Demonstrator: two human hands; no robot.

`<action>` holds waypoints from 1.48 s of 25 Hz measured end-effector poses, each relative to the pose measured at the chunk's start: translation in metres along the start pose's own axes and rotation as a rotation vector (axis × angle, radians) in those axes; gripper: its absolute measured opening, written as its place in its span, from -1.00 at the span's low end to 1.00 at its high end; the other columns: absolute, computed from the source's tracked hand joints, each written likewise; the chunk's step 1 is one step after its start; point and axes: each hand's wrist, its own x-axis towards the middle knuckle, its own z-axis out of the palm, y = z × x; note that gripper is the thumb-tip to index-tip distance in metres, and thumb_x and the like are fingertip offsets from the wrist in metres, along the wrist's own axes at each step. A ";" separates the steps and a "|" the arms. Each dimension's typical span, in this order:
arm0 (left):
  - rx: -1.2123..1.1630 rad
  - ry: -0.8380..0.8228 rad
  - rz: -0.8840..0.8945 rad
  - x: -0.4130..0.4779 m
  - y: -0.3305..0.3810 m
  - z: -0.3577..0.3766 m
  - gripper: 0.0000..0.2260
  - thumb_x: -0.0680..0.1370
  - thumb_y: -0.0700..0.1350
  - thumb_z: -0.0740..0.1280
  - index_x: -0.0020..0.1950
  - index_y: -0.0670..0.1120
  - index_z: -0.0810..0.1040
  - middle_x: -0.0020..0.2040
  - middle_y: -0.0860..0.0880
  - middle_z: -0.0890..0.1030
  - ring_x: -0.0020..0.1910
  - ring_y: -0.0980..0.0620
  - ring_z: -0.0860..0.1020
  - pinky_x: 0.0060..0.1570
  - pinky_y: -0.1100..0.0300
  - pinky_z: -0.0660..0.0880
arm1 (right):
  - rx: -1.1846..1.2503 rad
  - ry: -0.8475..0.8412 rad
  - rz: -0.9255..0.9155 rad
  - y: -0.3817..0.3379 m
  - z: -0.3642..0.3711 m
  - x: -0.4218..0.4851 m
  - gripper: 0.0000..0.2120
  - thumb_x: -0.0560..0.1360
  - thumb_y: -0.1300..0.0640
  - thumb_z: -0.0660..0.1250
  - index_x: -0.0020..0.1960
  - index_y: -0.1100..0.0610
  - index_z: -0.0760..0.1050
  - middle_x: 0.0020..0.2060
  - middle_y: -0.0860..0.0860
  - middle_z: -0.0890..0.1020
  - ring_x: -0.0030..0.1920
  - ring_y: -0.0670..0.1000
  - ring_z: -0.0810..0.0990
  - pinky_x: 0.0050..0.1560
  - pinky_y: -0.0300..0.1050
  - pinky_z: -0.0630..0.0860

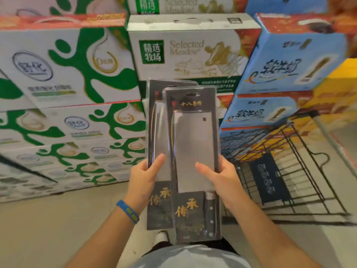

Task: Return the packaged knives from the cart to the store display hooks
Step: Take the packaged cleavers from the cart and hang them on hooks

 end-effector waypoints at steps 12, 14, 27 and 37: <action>0.079 -0.564 0.114 -0.006 0.026 0.149 -0.51 0.21 0.39 0.54 -0.22 -0.02 0.68 -0.19 -0.05 0.71 -0.19 -0.06 0.66 -0.12 -0.02 0.59 | 0.024 1.114 -0.171 -0.013 -0.148 -0.190 -0.80 0.46 -0.06 0.55 0.00 -0.03 0.61 -0.12 -0.16 0.75 -0.12 -0.12 0.73 -0.12 -0.15 0.66; 0.078 -0.720 0.146 -0.044 0.034 0.195 -0.50 0.21 0.39 0.55 -0.23 -0.02 0.62 -0.18 -0.05 0.65 -0.17 -0.02 0.61 -0.06 0.01 0.50 | 0.045 1.225 -0.241 -0.019 -0.173 -0.238 -0.83 0.49 -0.08 0.52 0.01 -0.07 0.61 -0.09 -0.22 0.75 -0.12 -0.19 0.72 -0.22 -0.32 0.61; 0.024 -1.220 0.275 -0.386 0.038 0.444 -0.59 0.22 0.33 0.55 -0.46 0.02 0.57 -0.51 0.14 0.49 -0.49 0.18 0.48 -0.46 0.26 0.42 | -0.042 1.707 -0.383 -0.010 -0.337 -0.560 -0.92 0.56 0.03 0.45 0.05 -0.07 0.60 -0.14 -0.37 0.70 -0.14 -0.34 0.67 -0.27 -0.53 0.47; 0.081 -1.574 0.302 -0.592 0.010 0.540 -0.73 0.32 0.16 0.53 -0.51 0.09 0.61 -0.52 0.15 0.56 -0.52 0.28 0.49 -0.51 0.42 0.38 | 0.051 2.036 -0.343 0.025 -0.385 -0.727 -0.72 0.47 -0.18 0.47 0.11 -0.10 0.61 -0.01 -0.20 0.75 -0.02 -0.17 0.72 -0.07 -0.22 0.65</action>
